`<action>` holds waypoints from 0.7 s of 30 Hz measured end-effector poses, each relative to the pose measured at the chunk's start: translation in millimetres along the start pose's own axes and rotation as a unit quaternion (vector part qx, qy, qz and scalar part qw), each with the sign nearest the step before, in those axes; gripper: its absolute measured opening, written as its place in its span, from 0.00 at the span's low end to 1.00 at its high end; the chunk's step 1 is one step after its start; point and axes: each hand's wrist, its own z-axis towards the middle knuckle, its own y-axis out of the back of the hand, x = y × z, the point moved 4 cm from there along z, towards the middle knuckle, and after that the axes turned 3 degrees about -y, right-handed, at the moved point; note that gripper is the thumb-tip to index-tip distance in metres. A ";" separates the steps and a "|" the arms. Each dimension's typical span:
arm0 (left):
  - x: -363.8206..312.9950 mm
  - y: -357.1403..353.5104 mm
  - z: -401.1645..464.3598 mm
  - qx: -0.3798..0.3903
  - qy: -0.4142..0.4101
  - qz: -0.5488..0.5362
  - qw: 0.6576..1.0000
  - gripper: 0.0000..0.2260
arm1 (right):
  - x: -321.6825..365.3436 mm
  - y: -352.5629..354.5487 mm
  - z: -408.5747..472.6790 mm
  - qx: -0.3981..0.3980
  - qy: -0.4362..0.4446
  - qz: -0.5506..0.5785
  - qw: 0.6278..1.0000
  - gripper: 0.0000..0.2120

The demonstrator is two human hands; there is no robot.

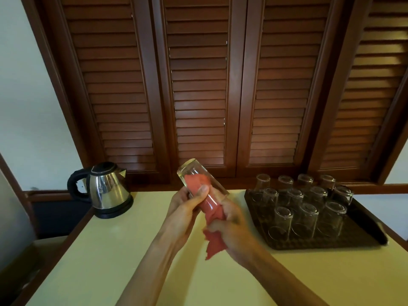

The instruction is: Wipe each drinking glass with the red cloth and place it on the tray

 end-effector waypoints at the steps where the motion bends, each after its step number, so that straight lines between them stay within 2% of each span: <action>1: 2.1 3.1 0.1 0.004 -0.008 -0.006 1.000 0.19 | -6.2 0.6 0.2 0.022 -0.048 0.149 0.987 0.25; 3: 3.6 9.5 0.9 0.014 -0.024 -0.008 1.000 0.24 | -11.0 2.8 0.8 0.047 -0.077 0.342 0.935 0.27; 5: 4.1 12.0 1.4 0.041 -0.027 -0.018 0.999 0.27 | -9.1 2.9 1.2 0.044 -0.068 0.435 0.897 0.31; 6: 6.2 13.5 1.6 0.042 -0.029 -0.027 0.998 0.24 | -5.3 1.6 1.8 0.039 -0.056 0.449 0.891 0.31; 8: 10.3 15.8 0.4 0.034 -0.011 -0.049 0.998 0.22 | 4.6 -0.2 -0.5 0.013 -0.031 0.410 0.912 0.23; 10: 9.7 16.8 0.5 0.045 0.010 -0.067 0.997 0.23 | 15.1 0.3 -2.2 -0.036 -0.018 0.296 0.954 0.17; 12: 0.4 9.4 0.3 0.065 0.026 -0.095 0.993 0.23 | 18.2 3.7 -3.6 -0.069 0.007 0.105 0.992 0.23; 13: -4.4 4.3 0.9 0.059 0.035 -0.106 0.992 0.24 | 18.6 3.6 -4.0 -0.071 0.039 -0.014 0.997 0.24; 15: -8.1 -2.4 4.2 0.006 0.059 -0.101 0.993 0.25 | 14.6 -0.8 -3.1 -0.056 0.109 -0.210 0.970 0.28; 18: -0.3 -6.6 5.7 -0.053 0.090 -0.126 0.987 0.18 | 2.2 -3.0 -2.4 -0.062 0.132 -0.352 0.924 0.31; 21: 0.1 -0.5 8.1 -0.086 0.091 -0.154 0.980 0.19 | -14.4 4.1 -7.8 -0.125 0.199 -0.517 0.823 0.35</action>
